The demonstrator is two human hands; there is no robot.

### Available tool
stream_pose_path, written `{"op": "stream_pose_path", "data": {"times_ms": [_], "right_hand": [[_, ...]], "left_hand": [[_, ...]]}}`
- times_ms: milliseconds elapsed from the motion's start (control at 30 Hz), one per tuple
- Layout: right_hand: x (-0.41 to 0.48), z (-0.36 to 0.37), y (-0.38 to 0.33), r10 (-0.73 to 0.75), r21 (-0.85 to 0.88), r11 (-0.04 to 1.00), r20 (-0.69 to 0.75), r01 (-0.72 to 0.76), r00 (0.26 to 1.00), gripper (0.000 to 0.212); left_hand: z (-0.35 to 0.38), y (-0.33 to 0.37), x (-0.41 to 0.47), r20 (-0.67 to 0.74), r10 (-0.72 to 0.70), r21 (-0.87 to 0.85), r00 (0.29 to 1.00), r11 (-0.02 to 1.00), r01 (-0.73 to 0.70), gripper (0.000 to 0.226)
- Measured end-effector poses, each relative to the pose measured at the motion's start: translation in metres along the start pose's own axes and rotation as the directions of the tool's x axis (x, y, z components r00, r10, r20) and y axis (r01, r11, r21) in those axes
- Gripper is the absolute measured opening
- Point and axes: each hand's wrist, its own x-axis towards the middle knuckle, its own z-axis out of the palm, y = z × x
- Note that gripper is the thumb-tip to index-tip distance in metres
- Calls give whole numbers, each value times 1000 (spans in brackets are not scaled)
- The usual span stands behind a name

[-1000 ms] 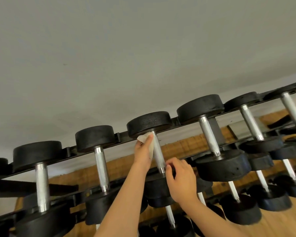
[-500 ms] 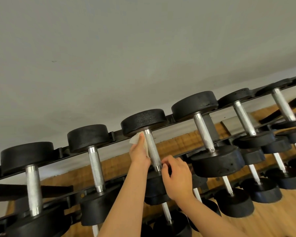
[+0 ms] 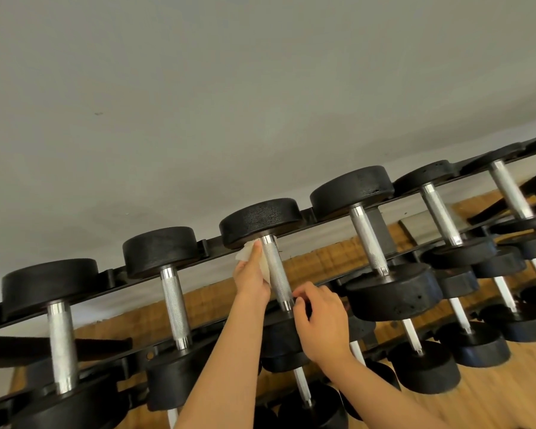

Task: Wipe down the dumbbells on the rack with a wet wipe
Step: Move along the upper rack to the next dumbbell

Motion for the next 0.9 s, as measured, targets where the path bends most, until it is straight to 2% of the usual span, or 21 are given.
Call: {"op": "stream_pose_path", "data": {"times_ms": [100,200,300,400,500,600,733,900], "right_hand": [[0,-1,0,-13,-7,1000,-1,13,1000,22],[0,-1,0,2,0,1000,4,-2,1000,12],[0,-1,-2,-5,6,1000,-18,5,1000,13],[0,-1,-2,-9,14,1000,-15,10,1000,15],[-1,-1,-1,-5,19,1000,8,4,1000,11],[-1,-2,-1,11,12,1000,30,-12,999,10],[0,-1,-1,15,7,1000,32,-15,999,11],[-1,0,-1,-2,19,1000,-13,3,1000,19]], "left_hand": [[0,3,-4,124,-18,49,992,999,12,27],[5,-1,-6,58,-2,39,998,999,0,20],[5,-3,-5,-39,-18,-23,999,1000,17,20],[-3,-1,-3,31,-3,-43,1000,999,5,25],[-14,-1,0,145,55,109,988,992,-71,20],[-25,-4,2,169,67,250,983,962,-108,23],[-20,-8,-1,170,11,158,985,987,-38,28],[-2,-19,-3,41,33,53,999,998,-36,37]]}}
